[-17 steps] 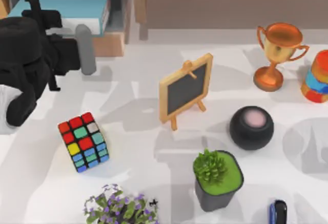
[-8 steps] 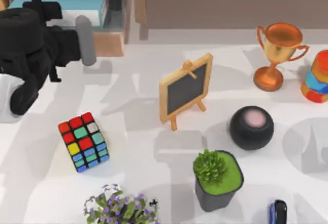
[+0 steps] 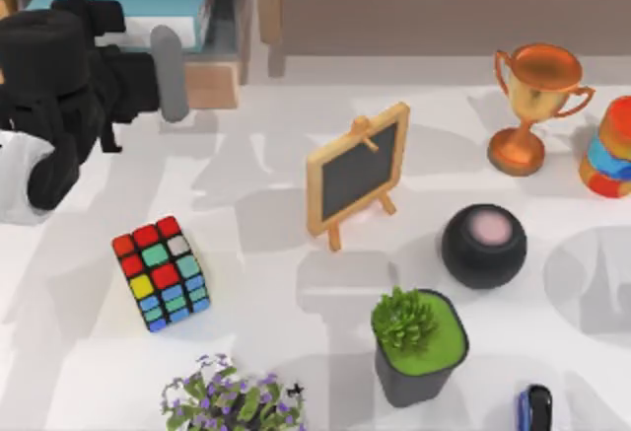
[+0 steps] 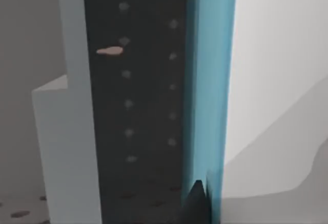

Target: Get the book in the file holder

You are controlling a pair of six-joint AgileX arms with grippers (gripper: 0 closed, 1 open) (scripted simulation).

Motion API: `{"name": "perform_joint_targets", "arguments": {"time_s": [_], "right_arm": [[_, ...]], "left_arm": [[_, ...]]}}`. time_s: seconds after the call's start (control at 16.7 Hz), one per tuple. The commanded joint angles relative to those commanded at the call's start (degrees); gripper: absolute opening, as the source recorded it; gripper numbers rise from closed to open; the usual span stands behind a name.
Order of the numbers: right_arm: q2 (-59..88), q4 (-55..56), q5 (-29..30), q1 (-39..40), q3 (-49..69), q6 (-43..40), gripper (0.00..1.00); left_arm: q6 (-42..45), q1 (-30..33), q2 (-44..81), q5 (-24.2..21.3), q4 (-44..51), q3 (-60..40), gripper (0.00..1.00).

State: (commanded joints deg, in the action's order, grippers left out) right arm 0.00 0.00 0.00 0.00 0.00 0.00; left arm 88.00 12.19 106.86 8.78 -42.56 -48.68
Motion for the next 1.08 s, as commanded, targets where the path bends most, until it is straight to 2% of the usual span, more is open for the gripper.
{"name": "perform_joint_targets", "arguments": {"time_s": [0.72,1.08], "right_arm": [[0.00,0.00,0.00,0.00,0.00,0.00,1.00],[0.00,0.00,0.00,0.00,0.00,0.00,1.00]], "left_arm": [[0.00,0.00,0.00,0.00,0.00,0.00,0.98],[0.00,0.00,0.00,0.00,0.00,0.00,1.00]]}}
